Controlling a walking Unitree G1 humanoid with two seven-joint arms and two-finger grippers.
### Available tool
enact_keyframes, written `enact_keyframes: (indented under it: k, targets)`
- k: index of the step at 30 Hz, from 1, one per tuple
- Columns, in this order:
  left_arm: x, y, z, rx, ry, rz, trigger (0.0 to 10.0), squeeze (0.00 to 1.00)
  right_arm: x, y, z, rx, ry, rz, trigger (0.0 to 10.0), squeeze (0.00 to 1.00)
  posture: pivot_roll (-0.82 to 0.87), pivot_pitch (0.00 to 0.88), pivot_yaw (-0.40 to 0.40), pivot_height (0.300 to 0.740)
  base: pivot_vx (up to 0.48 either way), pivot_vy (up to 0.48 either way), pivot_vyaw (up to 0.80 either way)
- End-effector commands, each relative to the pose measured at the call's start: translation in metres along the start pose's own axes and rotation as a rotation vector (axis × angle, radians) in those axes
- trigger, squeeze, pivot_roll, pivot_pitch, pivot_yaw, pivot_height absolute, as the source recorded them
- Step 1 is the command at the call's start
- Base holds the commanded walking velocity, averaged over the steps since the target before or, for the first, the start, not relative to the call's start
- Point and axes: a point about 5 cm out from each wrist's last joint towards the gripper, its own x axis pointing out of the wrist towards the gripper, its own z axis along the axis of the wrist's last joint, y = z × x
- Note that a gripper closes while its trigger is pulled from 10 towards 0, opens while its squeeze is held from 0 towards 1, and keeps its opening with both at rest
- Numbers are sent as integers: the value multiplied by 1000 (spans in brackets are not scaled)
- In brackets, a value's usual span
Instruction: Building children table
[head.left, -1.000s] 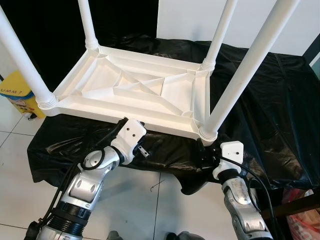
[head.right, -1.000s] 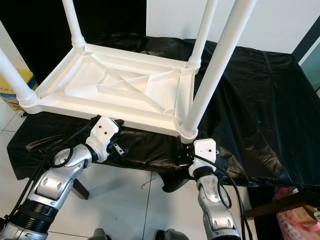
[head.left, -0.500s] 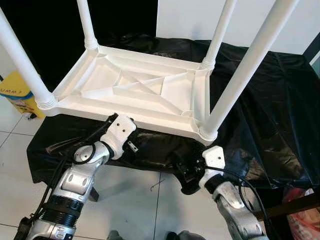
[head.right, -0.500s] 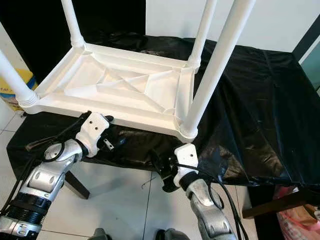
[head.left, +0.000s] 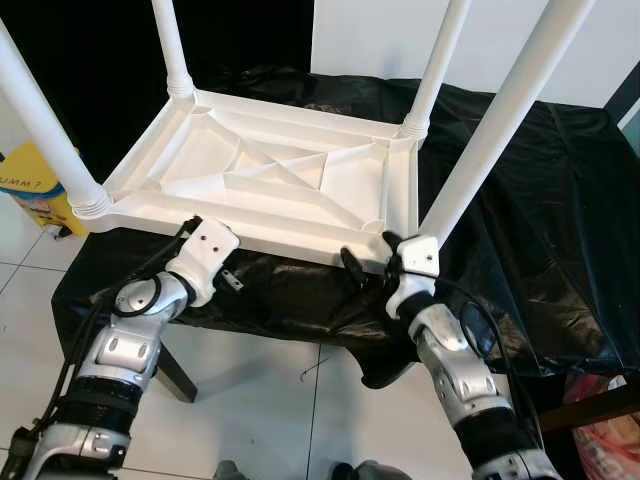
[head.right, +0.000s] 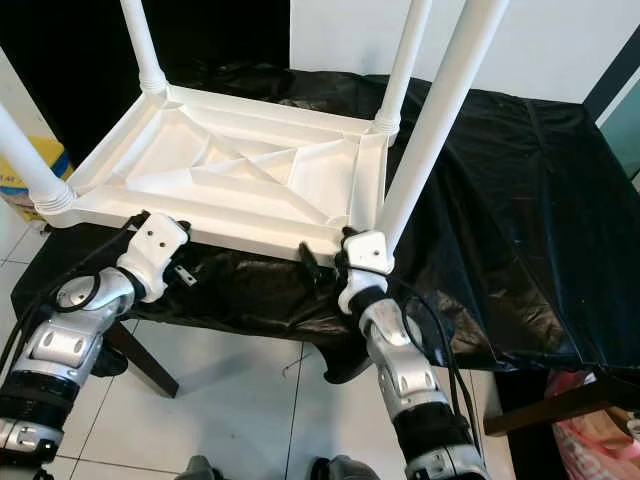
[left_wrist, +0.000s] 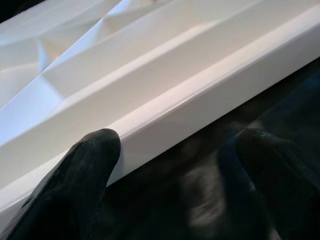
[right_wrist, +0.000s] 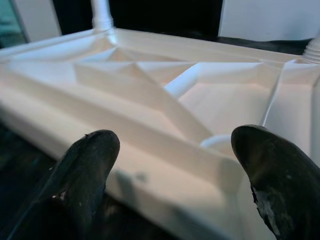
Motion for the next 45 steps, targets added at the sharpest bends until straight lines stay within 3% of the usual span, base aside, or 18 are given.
enact_keyframes:
  k: [1, 5, 9, 13, 17, 19, 22, 27, 29, 38, 41, 44, 45]
  targets:
    - [1, 5, -5, 42, 28, 59, 10000, 0, 0, -12, 0, -1, -8, -89, 10000, 0, 59, 104, -92, 740, 0, 0, 0]
    - [8, 11, -6, 86, 48, 59, 10000, 0, 1, -24, 2, -9, -30, -184, 10000, 0, 55, 99, -87, 740, 0, 0, 0]
    - [23, 11, 1, 136, 46, 38, 10000, 0, -9, -50, 0, -63, -28, -338, 10000, 0, 45, 90, -80, 740, 0, 0, 0]
    - [26, 10, 3, 140, 35, 27, 10000, 0, -10, -55, 0, -70, -33, -362, 10000, 0, 45, 90, -80, 740, 0, 0, 0]
    - [48, -5, 20, 179, -24, -39, 10000, 0, -28, -98, 4, -135, -41, -531, 10000, 0, 18, 78, -59, 740, 0, 0, 0]
    - [48, -5, 20, 179, -24, -39, 10000, 0, -28, -98, 4, -135, -41, -531, 10000, 0, 18, 78, -59, 740, 0, 0, 0]
    - [63, -17, 34, 191, -72, -87, 10000, 0, -40, -124, 8, -182, -43, -620, 10000, 0, 4, 74, -52, 740, 0, 0, 0]
    - [77, -31, 47, 186, -115, -121, 10000, 0, -49, -141, 13, -216, -48, -680, 10000, 0, -9, 77, -50, 740, 0, 0, 0]
    - [86, -43, 61, 181, -161, -154, 10000, 0, -56, -150, 16, -237, -52, -722, 10000, 0, -13, 81, -49, 740, 0, 0, 0]
    - [95, -63, 77, 143, -246, -216, 10000, 0, -60, -154, 15, -254, -56, -746, 10000, 0, -13, 86, -53, 740, 0, 0, 0]
    - [92, -64, 80, 107, -274, -235, 10000, 0, -57, -148, 14, -261, -53, -706, 10000, 0, -11, 90, -53, 740, 0, 0, 0]
    - [72, -69, 79, -28, -358, -315, 10000, 0, -44, -123, 8, -242, -43, -585, 10000, 0, 15, 97, -60, 740, 0, 0, 0]
    - [72, -69, 79, -28, -358, -315, 10000, 0, -44, -123, 8, -242, -43, -585, 10000, 0, 15, 97, -60, 740, 0, 0, 0]
